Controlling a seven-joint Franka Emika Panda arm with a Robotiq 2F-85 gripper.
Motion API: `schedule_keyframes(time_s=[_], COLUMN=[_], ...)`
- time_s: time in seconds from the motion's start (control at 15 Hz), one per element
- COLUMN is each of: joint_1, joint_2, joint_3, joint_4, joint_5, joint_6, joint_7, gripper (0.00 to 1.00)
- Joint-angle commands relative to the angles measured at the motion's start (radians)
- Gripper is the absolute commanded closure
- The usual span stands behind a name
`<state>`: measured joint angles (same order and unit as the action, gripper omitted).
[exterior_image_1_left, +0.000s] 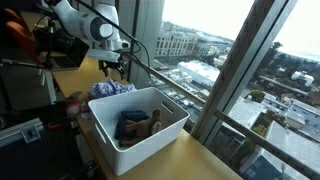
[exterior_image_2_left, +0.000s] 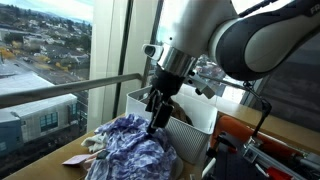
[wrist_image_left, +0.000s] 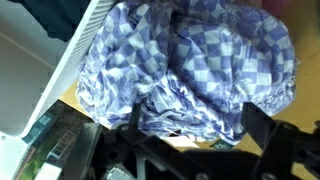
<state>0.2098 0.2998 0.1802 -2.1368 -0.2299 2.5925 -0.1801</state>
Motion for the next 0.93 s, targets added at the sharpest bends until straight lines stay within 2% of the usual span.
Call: schedule_keyframes(time_s=[0.0,0.33,0.6,0.67,0.73,0.87], joint_1=[0.005,0.026,0.002,-0.011,-0.028,-0.060], joint_2=[0.160,0.345,0.424,0.425,0.416,0.389], joint_3=[-0.021,-0.060,-0.059,-0.055,-0.051,-0.047], joint_4=[0.117,0.200,0.309,0.325,0.334,0.343], joint_5=[-0.023,-0.038,-0.007,0.003,0.014,0.033], joint_6=[0.003,0.003,-0.049,-0.063,-0.074,-0.100], joint_7=[-0.007,0.008,-0.013,-0.021,-0.029,-0.043], gripper=[0.00,0.00,0.00,0.25,0.26,0.41])
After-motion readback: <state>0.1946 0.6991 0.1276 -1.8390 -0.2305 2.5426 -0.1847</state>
